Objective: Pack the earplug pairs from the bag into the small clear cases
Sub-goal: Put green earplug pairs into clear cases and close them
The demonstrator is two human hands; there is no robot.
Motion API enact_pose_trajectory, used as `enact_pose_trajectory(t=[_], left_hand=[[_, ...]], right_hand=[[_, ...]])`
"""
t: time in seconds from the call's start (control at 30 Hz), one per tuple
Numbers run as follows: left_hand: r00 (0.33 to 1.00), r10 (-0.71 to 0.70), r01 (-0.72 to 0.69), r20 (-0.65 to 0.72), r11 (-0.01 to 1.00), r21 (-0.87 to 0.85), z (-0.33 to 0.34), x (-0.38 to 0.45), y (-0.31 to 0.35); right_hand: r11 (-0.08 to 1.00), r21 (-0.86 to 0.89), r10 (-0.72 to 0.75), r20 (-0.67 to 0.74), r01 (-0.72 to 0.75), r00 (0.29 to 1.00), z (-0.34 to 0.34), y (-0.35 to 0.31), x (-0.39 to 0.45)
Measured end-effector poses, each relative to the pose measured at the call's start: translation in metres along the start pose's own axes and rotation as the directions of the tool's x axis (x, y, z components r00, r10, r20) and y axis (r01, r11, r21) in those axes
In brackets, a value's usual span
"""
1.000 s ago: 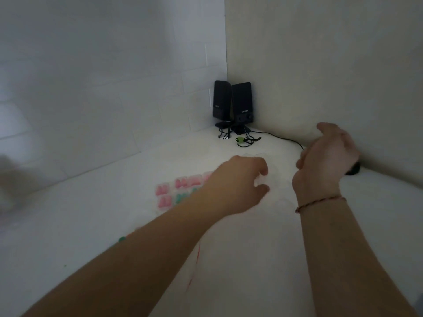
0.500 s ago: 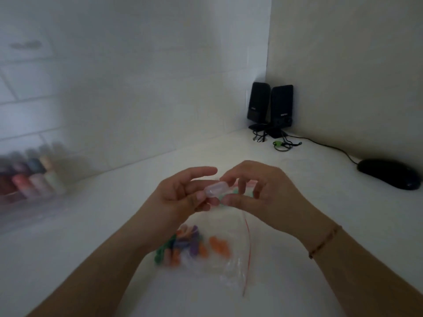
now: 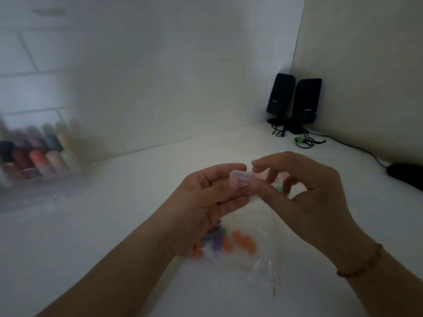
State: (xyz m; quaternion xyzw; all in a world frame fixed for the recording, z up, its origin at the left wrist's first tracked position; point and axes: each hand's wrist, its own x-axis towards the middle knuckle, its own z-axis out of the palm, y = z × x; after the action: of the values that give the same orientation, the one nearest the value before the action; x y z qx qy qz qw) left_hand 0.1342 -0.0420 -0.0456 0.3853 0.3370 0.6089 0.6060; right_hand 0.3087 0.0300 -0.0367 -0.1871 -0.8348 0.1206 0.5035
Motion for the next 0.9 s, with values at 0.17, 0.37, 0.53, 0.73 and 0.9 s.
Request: enact_pose_trajectory(t=[0.17, 0.37, 0.53, 0.73, 0.9], left_hand=[[0.999, 0.012, -0.013, -0.046, 1.000, -0.028, 0.001, 0.000, 0.001], [0.998, -0.016, 0.007, -0.059, 0.989, -0.144, 0.005, 0.000, -0.002], [0.990, 0.002, -0.024, -0.143, 0.989, -0.148, 0.006, 0.001, -0.001], [0.987, 0.022, -0.042, -0.157, 0.992, -0.122, 0.004, 0.002, 0.000], [0.987, 0.046, -0.055, -0.157, 0.997, -0.053, 0.002, 0.003, 0.000]], right_hand=[[0.999, -0.025, -0.041, 0.013, 0.041, 0.999, 0.002, -0.002, 0.000], [0.999, -0.049, 0.007, -0.018, -0.007, 1.000, 0.002, -0.005, -0.002], [0.994, -0.085, 0.063, 0.011, -0.062, 0.998, 0.005, -0.009, -0.001], [0.992, -0.111, 0.056, 0.016, -0.054, 0.998, 0.011, -0.013, -0.001], [0.991, -0.093, 0.096, 0.005, -0.095, 0.995, 0.013, -0.013, -0.001]])
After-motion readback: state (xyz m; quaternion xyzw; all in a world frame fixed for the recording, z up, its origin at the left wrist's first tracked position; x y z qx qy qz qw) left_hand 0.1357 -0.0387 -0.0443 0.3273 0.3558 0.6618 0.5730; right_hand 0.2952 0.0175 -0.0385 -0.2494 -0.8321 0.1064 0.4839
